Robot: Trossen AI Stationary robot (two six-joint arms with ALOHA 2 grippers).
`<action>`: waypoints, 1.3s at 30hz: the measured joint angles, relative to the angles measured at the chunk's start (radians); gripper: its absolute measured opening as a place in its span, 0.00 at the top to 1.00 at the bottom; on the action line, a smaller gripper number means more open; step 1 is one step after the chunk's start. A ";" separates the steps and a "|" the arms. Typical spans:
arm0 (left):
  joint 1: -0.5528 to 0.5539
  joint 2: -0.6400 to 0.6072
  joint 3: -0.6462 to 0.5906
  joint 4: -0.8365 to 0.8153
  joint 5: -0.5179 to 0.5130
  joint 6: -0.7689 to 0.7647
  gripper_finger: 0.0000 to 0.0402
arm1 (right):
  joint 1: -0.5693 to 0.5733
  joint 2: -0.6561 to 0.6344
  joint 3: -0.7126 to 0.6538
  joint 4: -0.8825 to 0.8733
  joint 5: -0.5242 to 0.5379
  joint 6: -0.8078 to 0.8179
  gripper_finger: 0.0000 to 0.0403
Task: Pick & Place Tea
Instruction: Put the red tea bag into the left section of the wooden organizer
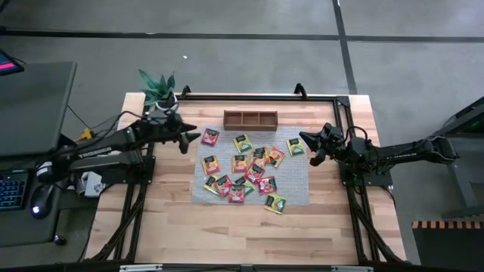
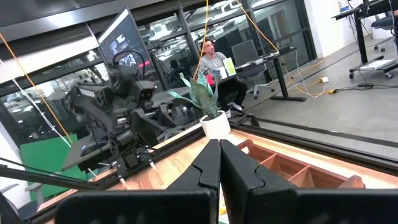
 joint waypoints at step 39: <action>0.138 0.841 0.601 -0.530 -0.023 0.545 0.47 | 0.000 0.000 0.000 0.000 0.000 0.000 1.00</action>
